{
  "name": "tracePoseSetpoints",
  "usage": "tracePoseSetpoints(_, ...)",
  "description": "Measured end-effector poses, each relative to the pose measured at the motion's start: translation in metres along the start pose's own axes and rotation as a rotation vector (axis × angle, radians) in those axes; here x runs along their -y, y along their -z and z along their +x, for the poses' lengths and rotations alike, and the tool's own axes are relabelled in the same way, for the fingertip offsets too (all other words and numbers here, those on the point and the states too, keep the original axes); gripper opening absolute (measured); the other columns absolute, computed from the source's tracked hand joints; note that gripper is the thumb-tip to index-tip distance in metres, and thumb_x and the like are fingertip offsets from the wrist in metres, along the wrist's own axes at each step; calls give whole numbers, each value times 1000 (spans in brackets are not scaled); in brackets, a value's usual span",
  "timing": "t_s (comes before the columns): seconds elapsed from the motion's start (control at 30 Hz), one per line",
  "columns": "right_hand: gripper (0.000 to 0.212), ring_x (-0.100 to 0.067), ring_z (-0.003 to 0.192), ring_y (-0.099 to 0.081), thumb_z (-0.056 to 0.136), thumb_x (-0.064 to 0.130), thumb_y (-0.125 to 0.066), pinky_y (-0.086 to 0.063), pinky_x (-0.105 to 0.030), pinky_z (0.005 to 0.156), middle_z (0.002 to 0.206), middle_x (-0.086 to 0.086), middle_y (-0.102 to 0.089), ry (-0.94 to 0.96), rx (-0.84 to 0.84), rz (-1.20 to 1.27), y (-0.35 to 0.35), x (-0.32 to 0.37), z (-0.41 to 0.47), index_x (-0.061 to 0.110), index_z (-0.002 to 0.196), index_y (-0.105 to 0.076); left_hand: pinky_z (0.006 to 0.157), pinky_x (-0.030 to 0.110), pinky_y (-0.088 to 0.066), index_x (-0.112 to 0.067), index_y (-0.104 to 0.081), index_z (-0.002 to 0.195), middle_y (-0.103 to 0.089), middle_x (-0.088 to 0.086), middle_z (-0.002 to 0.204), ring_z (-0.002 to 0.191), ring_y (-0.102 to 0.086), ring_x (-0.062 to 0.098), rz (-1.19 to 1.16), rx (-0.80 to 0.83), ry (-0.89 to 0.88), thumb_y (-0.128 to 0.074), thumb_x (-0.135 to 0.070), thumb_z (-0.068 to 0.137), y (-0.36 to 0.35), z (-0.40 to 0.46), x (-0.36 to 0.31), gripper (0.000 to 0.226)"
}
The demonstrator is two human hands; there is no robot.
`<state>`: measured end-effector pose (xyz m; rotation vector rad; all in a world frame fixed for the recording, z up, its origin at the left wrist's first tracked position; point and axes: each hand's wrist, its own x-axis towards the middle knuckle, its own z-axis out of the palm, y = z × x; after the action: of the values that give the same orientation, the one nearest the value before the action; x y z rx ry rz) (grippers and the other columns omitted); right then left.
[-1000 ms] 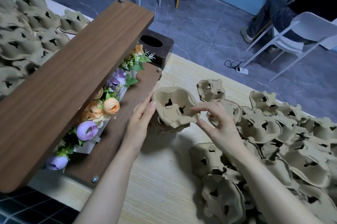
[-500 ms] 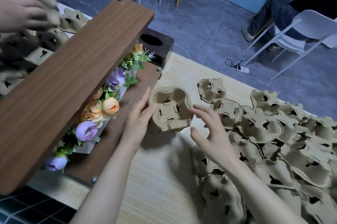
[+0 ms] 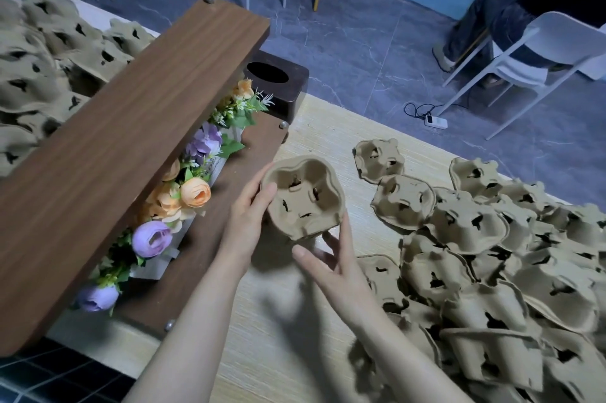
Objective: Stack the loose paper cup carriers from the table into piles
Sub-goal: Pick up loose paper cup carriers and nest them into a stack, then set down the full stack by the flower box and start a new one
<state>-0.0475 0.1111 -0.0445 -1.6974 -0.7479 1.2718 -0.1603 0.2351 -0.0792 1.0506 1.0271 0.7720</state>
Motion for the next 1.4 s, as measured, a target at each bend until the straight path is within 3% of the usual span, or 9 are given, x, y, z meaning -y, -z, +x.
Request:
tracePoseSetpoints(0.13, 118, 29, 100, -49, 82, 3, -73, -38, 3, 81, 117, 38, -38, 37, 6, 72, 4, 4, 16, 37, 147, 19, 114, 46, -36, -67, -42, 130, -51, -16, 138, 133, -45, 5, 94, -58, -11, -64, -58, 80, -2, -16, 10, 56)
tracePoseSetpoints(0.23, 117, 27, 101, -52, 81, -1, -74, -38, 1, 82, 120, 40, -37, 116, -40, 14, 9, 4, 26, 36, 148, 14, 114, 41, -36, -63, -37, 131, -47, -17, 125, 129, -47, 4, 148, -115, -70, -66, -42, 89, -13, -26, 12, 55)
tracePoseSetpoints(0.37, 108, 18, 115, -51, 82, -2, -73, -43, -6, 91, 148, 20, -33, 190, -90, -32, 16, 8, 36, 35, 153, -1, 112, 42, -40, -65, -46, 126, -48, -21, 123, 128, -50, 6, 90, -127, -96, -70, -57, 76, -19, -15, 15, 56)
tracePoseSetpoints(0.57, 82, 33, 96, -45, 83, -15, -64, -38, 2, 80, 129, 33, -32, 276, -137, -92, 36, 24, 68, 15, 150, -26, 105, 54, -44, -56, -47, 134, -53, -8, 137, 130, -51, 12, 74, -73, -91, -71, -58, 75, -35, 34, 18, 64)
tracePoseSetpoints(0.77, 80, 27, 104, -47, 82, -12, -66, -46, -12, 91, 138, 14, -40, 305, -150, -140, 54, 41, 111, 18, 148, -33, 104, 54, -45, -58, -46, 133, -51, -5, 141, 130, -50, 12, 81, -67, -82, -72, -58, 75, -49, 83, 9, 63)
tracePoseSetpoints(0.93, 80, 2, 119, -53, 78, 1, -68, -47, -41, 105, 146, 7, -44, 328, -171, -142, 65, 48, 143, 30, 146, -35, 90, 47, -57, -62, -48, 127, -49, -2, 142, 129, -51, 12, 16, -51, -75, -72, -54, 72, -59, 112, -5, 60)
tracePoseSetpoints(1.1, 80, -5, 130, -45, 79, 0, -66, -45, -48, 105, 151, 6, -38, 353, -117, -157, 78, 52, 171, 23, 148, -33, 87, 44, -58, -69, -46, 123, -46, -2, 145, 129, -51, 13, 22, -45, -75, -71, -55, 72, -64, 131, -17, 59)
tracePoseSetpoints(1.27, 80, 24, 119, -38, 85, -6, -66, -41, -39, 110, 148, 15, -32, 332, -28, -189, 89, 56, 182, 27, 148, -31, 84, 43, -59, -60, -43, 131, -44, -2, 146, 129, -50, 15, 41, -54, -86, -71, -55, 72, -65, 141, -17, 66)
tracePoseSetpoints(1.4, 82, -4, 122, -51, 87, -3, -65, -47, -22, 100, 145, 2, -39, 291, -8, -244, 106, 55, 179, 40, 146, -28, 98, 50, -52, -63, -43, 129, -45, -5, 146, 130, -49, 10, 95, -63, -96, -70, -57, 75, -61, 135, -13, 62)
